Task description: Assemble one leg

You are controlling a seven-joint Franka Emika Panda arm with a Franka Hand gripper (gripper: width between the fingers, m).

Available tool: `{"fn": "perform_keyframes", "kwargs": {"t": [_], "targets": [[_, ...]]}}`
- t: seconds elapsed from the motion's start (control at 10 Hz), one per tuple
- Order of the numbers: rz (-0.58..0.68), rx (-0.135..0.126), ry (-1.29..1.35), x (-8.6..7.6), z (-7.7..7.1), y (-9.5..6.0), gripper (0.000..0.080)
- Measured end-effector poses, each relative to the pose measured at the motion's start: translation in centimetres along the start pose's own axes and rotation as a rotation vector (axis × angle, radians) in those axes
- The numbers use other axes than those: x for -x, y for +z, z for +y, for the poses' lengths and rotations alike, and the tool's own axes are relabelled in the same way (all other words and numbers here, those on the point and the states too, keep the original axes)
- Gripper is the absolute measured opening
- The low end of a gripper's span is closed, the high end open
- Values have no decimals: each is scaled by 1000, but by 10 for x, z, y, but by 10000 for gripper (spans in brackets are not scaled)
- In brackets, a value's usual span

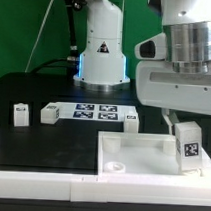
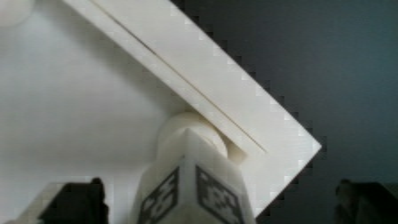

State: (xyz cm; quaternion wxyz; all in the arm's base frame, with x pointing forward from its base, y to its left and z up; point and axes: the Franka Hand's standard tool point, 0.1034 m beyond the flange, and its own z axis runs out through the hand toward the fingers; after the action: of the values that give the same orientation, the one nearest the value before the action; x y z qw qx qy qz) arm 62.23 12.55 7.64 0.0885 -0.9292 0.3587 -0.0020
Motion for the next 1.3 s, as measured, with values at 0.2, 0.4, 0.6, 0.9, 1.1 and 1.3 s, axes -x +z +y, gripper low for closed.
{"fn": "perform_keyframes", "kwargs": {"t": [0.2, 0.4, 0.6, 0.9, 1.1, 1.3], "targets": [[2, 1, -234, -7, 6, 0, 649], [2, 1, -439, -10, 8, -1, 649], [6, 15, -650, -10, 7, -2, 649], [35, 37, -816, -12, 1, -4, 649], [35, 37, -816, -12, 1, -4, 622], [35, 37, -805, -12, 1, -4, 431]]}}
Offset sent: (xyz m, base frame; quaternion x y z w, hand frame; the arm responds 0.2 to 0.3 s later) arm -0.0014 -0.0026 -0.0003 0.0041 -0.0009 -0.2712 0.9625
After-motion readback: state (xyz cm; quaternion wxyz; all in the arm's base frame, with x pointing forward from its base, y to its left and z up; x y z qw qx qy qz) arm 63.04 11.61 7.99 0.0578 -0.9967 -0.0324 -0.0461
